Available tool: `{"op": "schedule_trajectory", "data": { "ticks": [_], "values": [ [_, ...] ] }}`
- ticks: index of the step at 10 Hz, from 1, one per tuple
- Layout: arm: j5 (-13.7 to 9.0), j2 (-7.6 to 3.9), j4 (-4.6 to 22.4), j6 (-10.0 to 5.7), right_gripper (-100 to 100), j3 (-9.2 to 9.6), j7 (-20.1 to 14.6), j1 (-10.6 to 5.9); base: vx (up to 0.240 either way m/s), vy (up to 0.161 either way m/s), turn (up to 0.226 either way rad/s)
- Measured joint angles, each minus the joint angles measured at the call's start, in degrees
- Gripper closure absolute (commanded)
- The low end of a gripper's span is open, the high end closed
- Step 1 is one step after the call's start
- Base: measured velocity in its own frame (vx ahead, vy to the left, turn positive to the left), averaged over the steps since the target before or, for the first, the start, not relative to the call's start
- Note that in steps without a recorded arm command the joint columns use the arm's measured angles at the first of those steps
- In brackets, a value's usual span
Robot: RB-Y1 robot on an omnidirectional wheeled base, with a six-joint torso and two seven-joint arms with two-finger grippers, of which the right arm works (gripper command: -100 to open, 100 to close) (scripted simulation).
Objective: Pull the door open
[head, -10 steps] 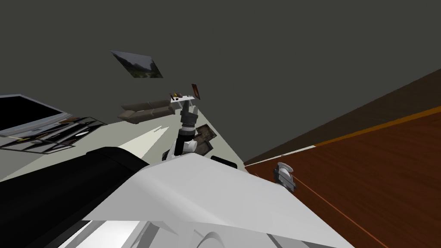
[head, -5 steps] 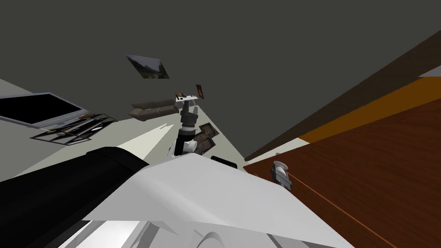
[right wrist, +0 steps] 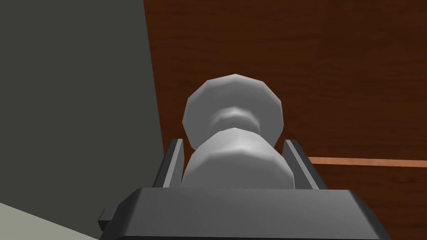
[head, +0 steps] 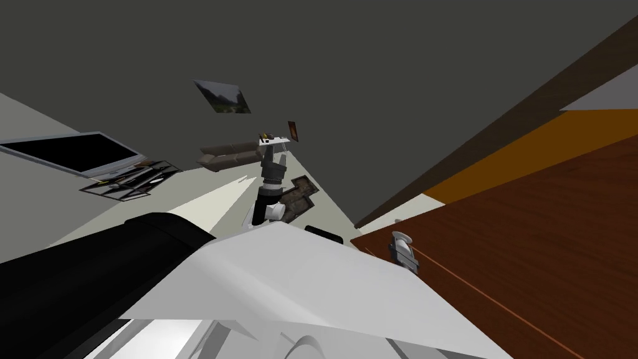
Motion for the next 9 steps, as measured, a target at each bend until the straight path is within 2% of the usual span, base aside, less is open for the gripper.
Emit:
{"op": "schedule_trajectory", "data": {
  "ticks": [4,5,6,9],
  "values": [
    [2.36,-1.24,-0.21,-2.04,100,3.57,-2.13,1.27,-0.251,-0.02,0.062],
    [2.89,-1.49,-0.22,-2.54,100,4.32,-2.51,1.43,-0.106,0.005,0.015],
    [3.03,-1.4,-0.14,-2.58,100,4.59,-2.59,1.55,-0.185,-0.032,0.097],
    [4.22,-2.62,-0.55,-4.08,100,6.11,-3.74,2.27,-0.242,-0.005,0.083]
  ]
}}
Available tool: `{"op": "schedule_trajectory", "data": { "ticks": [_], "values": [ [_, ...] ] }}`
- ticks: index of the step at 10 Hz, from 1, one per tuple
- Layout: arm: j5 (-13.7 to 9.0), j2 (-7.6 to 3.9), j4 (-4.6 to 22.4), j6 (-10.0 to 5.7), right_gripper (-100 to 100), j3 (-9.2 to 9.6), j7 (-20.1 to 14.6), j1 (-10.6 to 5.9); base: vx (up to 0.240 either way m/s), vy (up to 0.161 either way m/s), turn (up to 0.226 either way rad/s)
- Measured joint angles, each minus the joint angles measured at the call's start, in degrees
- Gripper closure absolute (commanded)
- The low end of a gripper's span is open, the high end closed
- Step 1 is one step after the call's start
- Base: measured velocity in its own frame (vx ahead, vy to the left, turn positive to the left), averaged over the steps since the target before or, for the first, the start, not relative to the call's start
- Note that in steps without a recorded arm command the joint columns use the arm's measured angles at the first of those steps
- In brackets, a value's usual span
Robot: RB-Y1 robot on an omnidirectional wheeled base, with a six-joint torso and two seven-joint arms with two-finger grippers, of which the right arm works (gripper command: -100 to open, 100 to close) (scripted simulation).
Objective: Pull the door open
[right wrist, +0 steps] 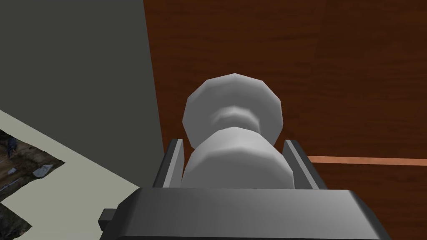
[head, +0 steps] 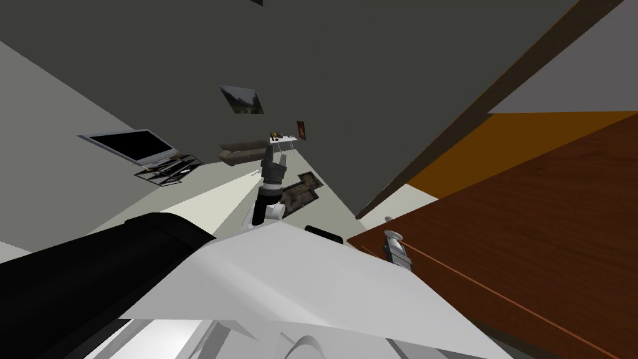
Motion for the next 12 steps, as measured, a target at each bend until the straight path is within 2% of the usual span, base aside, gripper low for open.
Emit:
{"op": "schedule_trajectory", "data": {
  "ticks": [5,7,12],
  "values": [
    [2.34,-2.07,0.18,-2.89,100,3.35,-2.62,1.55,-0.206,-0.039,0.077],
    [2.64,-2.3,0.67,-3.29,100,3.82,-3.04,1.68,-0.185,-0.015,0.148],
    [3.76,-3.91,2.6,-5.96,100,5.24,-5.18,1.43,-0.242,-0.03,0.139]
  ]
}}
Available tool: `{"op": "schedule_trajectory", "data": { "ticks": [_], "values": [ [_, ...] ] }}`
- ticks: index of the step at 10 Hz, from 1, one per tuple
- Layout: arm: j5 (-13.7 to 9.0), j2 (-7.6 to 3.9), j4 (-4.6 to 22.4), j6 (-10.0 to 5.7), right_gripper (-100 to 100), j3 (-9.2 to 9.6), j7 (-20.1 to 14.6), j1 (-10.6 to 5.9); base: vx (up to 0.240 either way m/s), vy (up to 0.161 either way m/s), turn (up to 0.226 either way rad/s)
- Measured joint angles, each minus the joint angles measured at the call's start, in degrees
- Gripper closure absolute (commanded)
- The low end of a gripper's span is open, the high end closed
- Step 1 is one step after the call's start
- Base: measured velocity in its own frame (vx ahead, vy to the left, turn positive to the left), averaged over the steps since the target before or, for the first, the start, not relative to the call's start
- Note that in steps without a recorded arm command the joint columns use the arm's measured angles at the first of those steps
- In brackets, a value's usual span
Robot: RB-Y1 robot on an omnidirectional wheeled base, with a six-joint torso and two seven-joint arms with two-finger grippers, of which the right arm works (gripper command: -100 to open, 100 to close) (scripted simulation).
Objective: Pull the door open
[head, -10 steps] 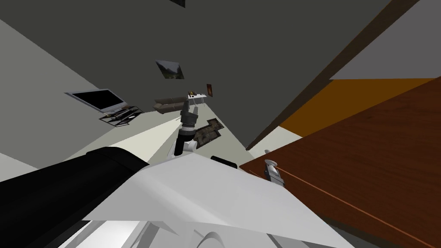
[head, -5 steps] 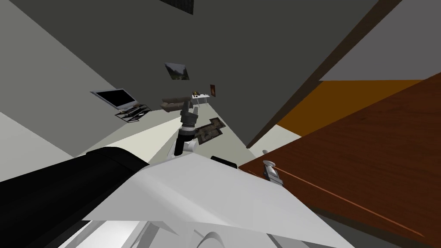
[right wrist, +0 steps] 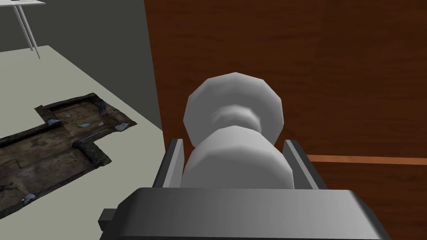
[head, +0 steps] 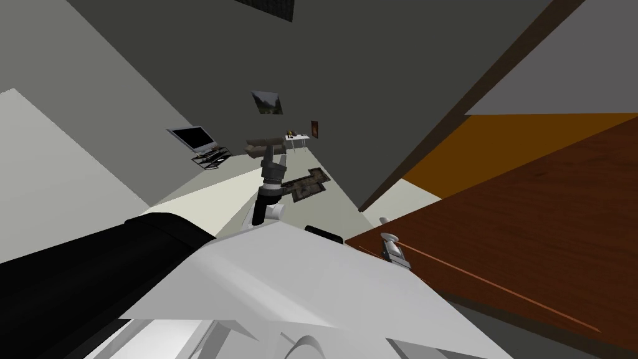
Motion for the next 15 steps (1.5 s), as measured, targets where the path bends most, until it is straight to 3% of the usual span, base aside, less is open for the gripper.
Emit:
{"op": "schedule_trajectory", "data": {
  "ticks": [4,7,10,15],
  "values": [
    [0.82,-1.01,2.04,-2.07,100,1.04,-1.54,-0.18,-0.14,-0.007,0.043],
    [1.97,-1.76,3.74,-4.7,100,2.03,-2.23,-0.02,-0.011,0.014,-0.066],
    [3.27,-2.7,5.31,-7.78,100,3.16,-3.08,0.31,-0.014,0.004,-0.05],
    [6.16,-3.79,9.6,-14.18,100,6.0,-4.59,0.47,-0.041,-0.031,-0.057]
  ]
}}
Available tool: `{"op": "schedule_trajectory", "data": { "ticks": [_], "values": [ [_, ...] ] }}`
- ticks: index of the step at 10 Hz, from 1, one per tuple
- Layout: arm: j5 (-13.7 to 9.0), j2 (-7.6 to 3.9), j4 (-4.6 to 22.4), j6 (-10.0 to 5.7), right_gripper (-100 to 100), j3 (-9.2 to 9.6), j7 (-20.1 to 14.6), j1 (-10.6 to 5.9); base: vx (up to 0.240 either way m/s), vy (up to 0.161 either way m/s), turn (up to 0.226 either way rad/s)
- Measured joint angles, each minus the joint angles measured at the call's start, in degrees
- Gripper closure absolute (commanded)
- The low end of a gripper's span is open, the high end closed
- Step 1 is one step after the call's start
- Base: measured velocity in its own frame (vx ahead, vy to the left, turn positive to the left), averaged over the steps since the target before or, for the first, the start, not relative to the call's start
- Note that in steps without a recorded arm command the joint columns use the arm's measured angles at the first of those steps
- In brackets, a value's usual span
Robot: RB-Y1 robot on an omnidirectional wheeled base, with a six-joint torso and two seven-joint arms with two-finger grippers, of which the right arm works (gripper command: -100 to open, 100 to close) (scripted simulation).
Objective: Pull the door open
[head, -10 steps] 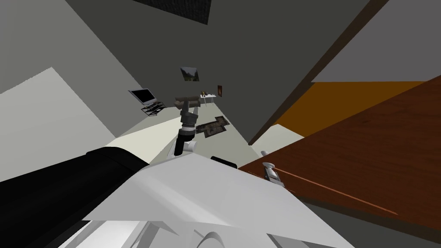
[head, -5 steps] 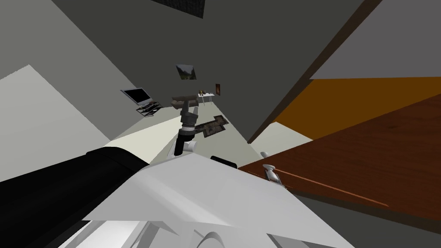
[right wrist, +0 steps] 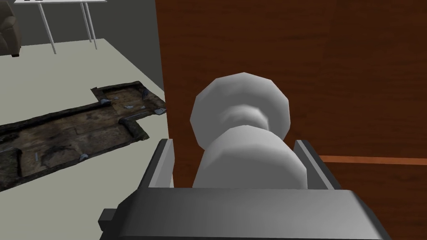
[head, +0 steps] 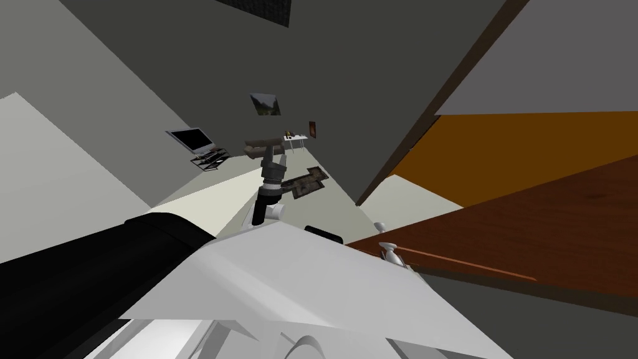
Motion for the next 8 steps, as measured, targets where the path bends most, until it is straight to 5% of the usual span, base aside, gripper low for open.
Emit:
{"op": "schedule_trajectory", "data": {
  "ticks": [5,8],
  "values": [
    [2.67,-1.07,4.09,-6.07,100,2.63,-1.76,-0.1,-0.078,-0.053,0.021],
    [3.17,-1.09,6.07,-8.06,100,3.06,-2.22,-0.75,-0.014,0.002,0.021]
  ]
}}
